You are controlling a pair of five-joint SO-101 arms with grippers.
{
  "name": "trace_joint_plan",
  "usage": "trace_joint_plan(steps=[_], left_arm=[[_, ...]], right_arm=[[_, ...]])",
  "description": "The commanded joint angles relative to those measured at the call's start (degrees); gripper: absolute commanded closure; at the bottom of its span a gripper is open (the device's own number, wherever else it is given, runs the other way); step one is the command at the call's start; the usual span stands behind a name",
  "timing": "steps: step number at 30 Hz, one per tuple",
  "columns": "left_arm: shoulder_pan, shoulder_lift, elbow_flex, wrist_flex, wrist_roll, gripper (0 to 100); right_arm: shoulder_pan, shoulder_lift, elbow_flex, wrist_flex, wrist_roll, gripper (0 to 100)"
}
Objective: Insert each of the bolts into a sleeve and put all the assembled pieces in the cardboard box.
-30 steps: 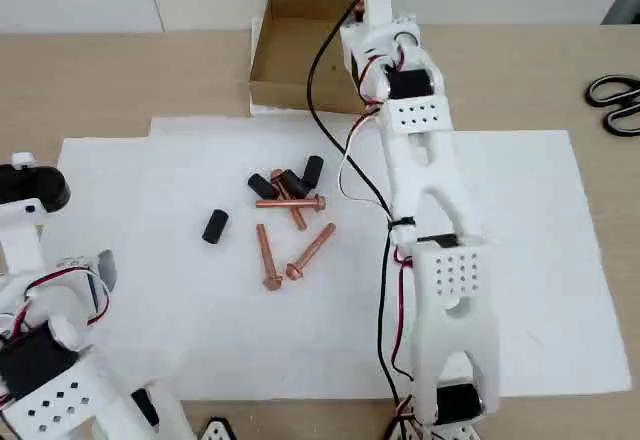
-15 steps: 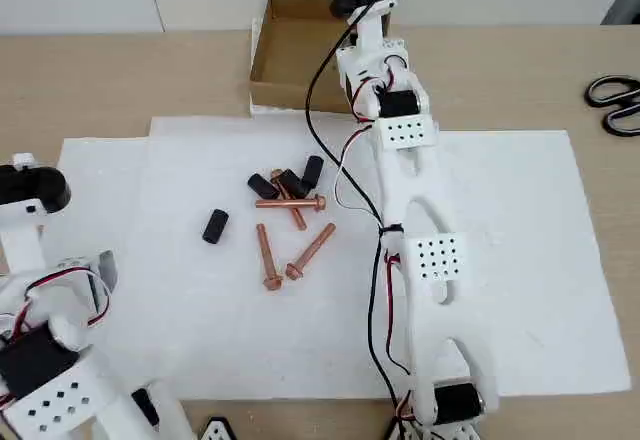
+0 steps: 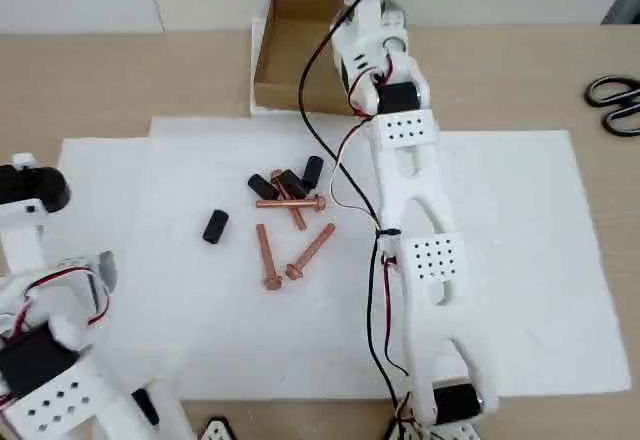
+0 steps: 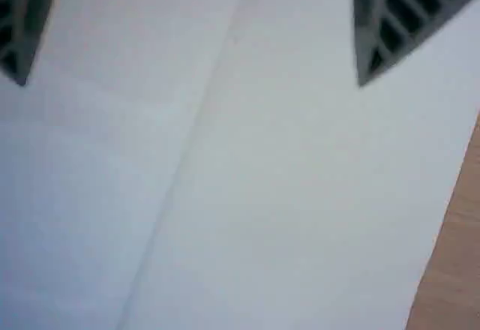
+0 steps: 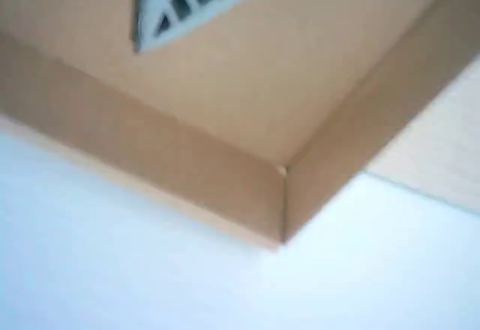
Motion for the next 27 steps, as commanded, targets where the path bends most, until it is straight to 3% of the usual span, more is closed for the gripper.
trace_joint_plan(steps=[1, 6, 13, 15, 20, 23, 27], left_arm=[[0.00, -0.70, -1.19, 0.26, -0.26, 74], [0.00, -0.70, -1.19, 0.26, -0.26, 74], [-0.26, -0.70, -1.27, 0.26, -0.26, 74], [-0.53, -0.70, -1.27, 0.35, -0.26, 74], [-9.93, -0.70, -3.91, 4.13, -1.85, 74], [-18.55, -0.70, -4.44, 4.04, -1.93, 74], [-27.25, -0.62, -4.26, 4.22, -2.37, 74]], right_arm=[[-1.19, -1.54, -9.93, 4.97, 0.62, 76.4], [-2.59, -9.45, -9.85, 13.23, 0.44, 76.4], [-10.77, -25.80, -9.76, 38.46, -0.09, 76.4], [-13.32, -28.00, -9.76, 44.09, -3.69, 76.4], [-18.15, -29.23, -9.76, 52.26, -14.68, 78.3], [-19.82, -28.79, -9.76, 55.52, -19.60, 86.1], [-21.49, -26.68, -9.76, 55.78, -20.75, 96.3]])
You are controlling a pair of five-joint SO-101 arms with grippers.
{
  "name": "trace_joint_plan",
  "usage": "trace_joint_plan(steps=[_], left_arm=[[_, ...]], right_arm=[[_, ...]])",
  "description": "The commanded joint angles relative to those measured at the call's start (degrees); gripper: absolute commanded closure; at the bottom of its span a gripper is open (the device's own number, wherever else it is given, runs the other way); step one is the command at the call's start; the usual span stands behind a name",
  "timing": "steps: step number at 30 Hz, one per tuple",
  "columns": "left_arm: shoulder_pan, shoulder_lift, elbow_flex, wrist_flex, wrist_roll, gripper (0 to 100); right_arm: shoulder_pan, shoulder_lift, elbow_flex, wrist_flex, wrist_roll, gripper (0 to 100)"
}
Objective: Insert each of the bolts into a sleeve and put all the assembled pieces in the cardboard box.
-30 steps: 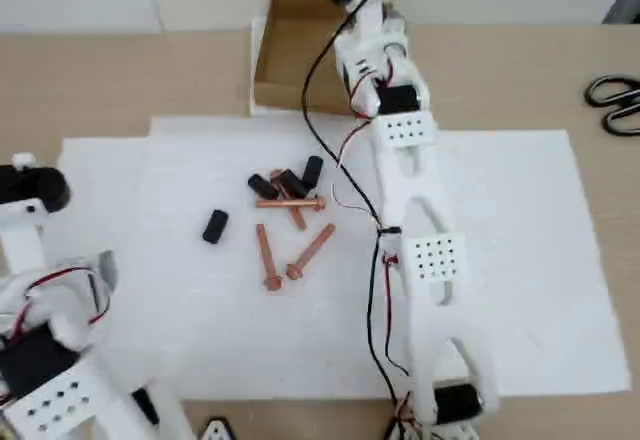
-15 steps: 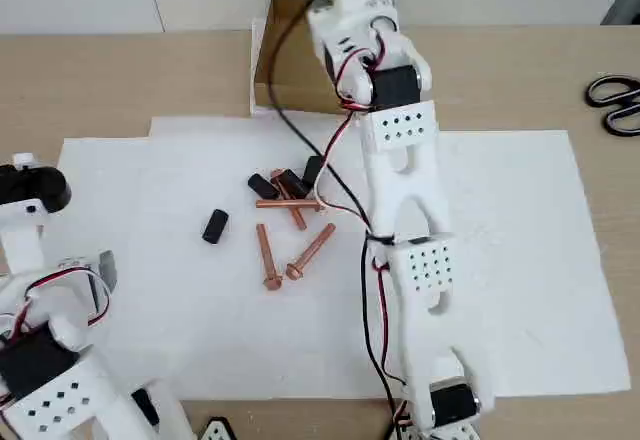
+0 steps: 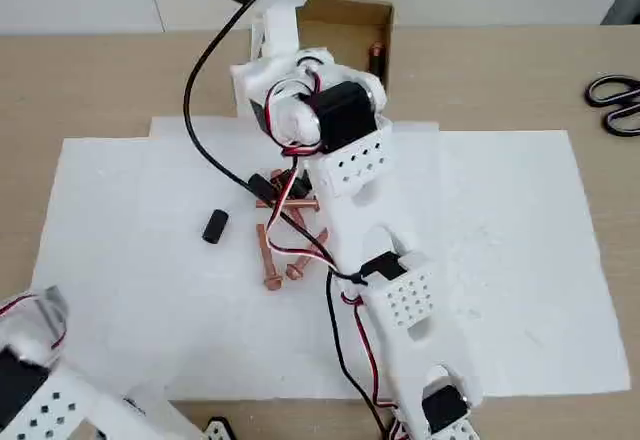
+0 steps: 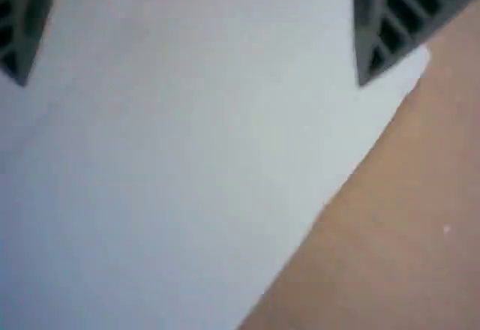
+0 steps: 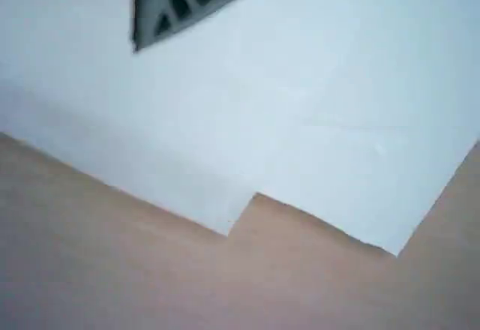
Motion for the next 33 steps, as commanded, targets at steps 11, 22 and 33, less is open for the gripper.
trace_joint_plan(steps=[11, 22, 33], left_arm=[[-14.33, -0.62, 3.38, 0.00, -8.18, 74], [-17.23, -0.62, 4.35, 0.35, -10.37, 74], [-16.79, -0.62, 4.44, 0.35, -10.37, 74]], right_arm=[[-7.96, 7.87, -2.02, 1.01, -5.45, 80.1], [-11.74, 13.05, -2.02, 1.10, -6.07, 77.5], [-12.18, 16.75, -1.76, 1.63, -16.53, 82.4]])
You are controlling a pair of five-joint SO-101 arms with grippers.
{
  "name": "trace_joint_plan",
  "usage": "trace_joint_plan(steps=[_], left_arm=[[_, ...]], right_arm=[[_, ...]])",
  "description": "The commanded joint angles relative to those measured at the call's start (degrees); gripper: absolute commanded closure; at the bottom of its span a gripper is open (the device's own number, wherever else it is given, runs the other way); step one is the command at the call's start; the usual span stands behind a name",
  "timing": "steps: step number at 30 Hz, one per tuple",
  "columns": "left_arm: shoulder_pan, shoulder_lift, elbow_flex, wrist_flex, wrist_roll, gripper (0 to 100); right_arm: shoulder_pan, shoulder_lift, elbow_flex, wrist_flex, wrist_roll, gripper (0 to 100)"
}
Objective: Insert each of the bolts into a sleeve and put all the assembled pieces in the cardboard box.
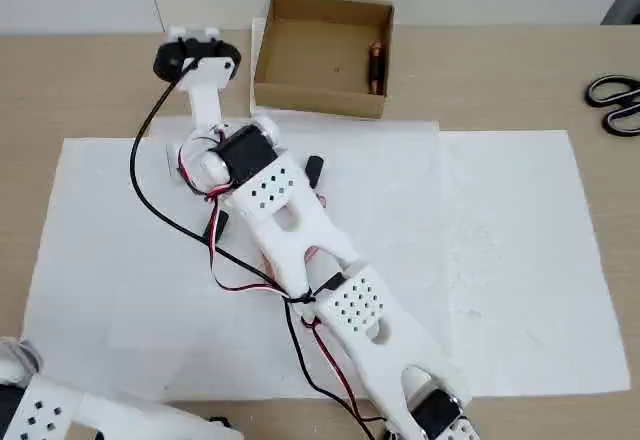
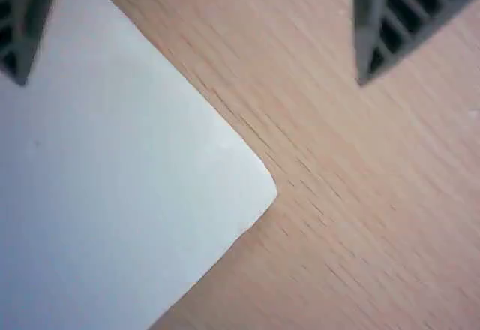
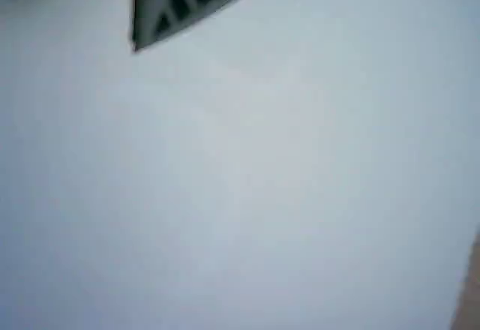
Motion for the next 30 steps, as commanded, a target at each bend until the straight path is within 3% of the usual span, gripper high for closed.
trace_joint_plan(steps=[1, 10, 22, 30], left_arm=[[0.18, -0.62, -0.22, 0.35, -0.35, 74], [0.18, -0.62, -0.22, 0.35, -0.35, 74], [0.18, -0.62, -0.22, 0.00, -1.41, 74], [0.26, -0.62, -0.48, 0.00, -1.49, 74]], right_arm=[[-0.22, 1.01, -1.76, 1.19, -2.90, 82.4], [-0.75, 2.51, -1.76, 2.07, -7.74, 82.4], [-5.67, 2.86, -1.67, 2.59, -7.03, 82.4], [0.13, -1.10, -1.76, 2.77, 8.53, 82.4]])
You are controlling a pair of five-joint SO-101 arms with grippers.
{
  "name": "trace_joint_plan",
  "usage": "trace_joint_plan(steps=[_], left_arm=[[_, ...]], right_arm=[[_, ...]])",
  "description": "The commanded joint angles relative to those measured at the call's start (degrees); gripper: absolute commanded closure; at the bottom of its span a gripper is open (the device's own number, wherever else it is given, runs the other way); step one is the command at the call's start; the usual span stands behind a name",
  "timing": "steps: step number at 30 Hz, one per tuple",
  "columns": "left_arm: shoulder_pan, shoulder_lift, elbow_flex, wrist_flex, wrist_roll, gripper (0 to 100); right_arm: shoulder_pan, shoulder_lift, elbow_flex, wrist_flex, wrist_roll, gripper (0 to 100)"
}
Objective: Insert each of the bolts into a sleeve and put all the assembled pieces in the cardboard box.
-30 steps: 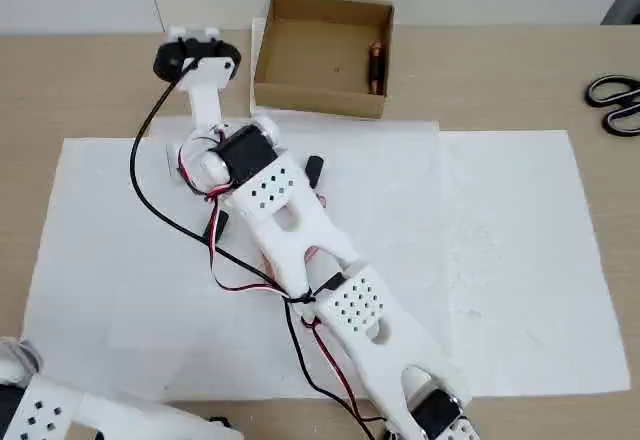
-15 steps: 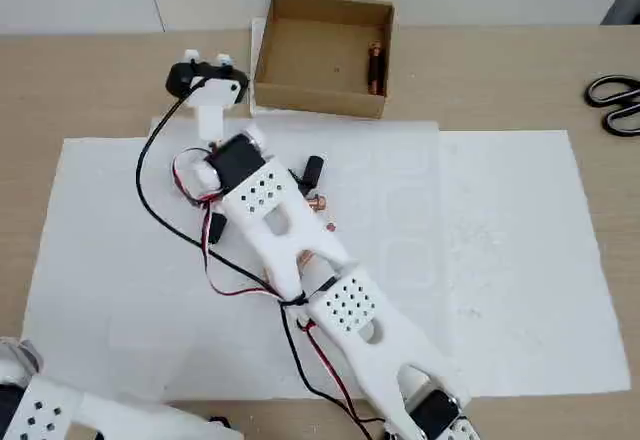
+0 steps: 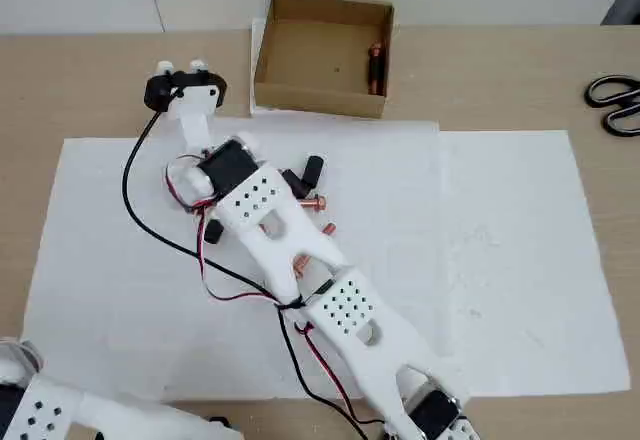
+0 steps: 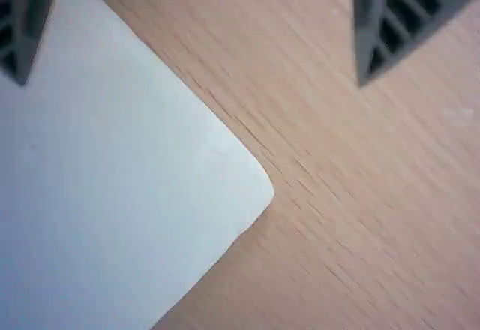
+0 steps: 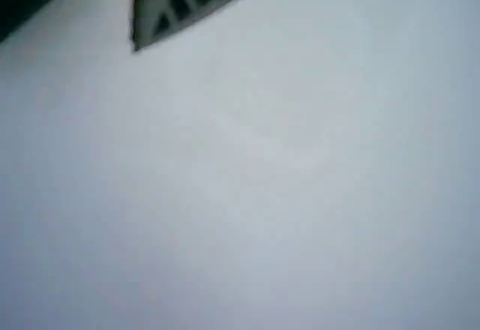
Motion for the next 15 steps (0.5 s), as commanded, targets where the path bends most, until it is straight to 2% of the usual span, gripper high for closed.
trace_joint_plan(steps=[1, 6, 15], left_arm=[[0.26, -0.62, -0.57, 0.00, -0.35, 74], [0.26, -0.62, -0.57, 0.00, -0.35, 74], [0.26, -0.62, -0.40, 0.35, -0.35, 74]], right_arm=[[2.15, -5.67, -1.76, 0.84, 5.54, 82.4], [2.68, -8.40, -0.88, 0.84, 0.09, 82.4], [2.95, -16.04, 10.55, 0.75, -9.05, 82.4]])
